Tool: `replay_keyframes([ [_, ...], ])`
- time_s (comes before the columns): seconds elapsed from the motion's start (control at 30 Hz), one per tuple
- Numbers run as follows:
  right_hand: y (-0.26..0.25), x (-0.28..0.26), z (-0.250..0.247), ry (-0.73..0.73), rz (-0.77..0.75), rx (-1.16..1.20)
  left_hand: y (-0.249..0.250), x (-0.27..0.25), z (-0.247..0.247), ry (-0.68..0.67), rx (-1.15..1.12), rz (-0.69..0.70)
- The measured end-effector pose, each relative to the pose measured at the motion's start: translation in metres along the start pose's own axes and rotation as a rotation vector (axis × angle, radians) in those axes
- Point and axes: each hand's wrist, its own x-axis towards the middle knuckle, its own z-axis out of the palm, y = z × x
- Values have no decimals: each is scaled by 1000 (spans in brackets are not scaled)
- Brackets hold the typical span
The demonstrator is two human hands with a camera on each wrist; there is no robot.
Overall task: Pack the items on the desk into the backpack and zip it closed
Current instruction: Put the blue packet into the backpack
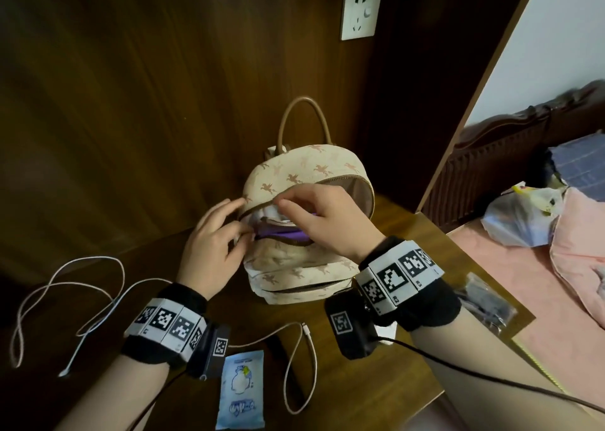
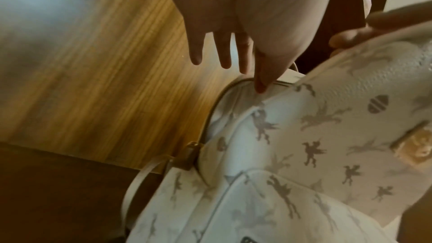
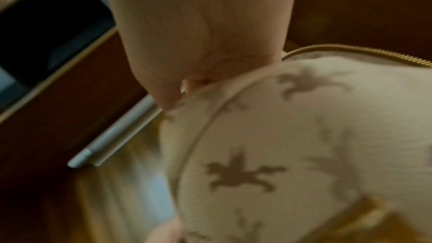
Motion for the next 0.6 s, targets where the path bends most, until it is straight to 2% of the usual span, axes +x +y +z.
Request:
replay_keyframes([
  [0.13,-33,2,15,-16,-173,6,-16,-21,-16,-19,10,-112],
  [0.23,-49,4,36,-35,-276,-26,-30,-42,-32,-33,39,-250],
  [0.43,-64,12,87,-119,-340,-22,-56,-105,-68,9,118,-562],
  [0.6,-70,20,140,-236,-323,-1,-76,-177,-98,25,173,-856],
])
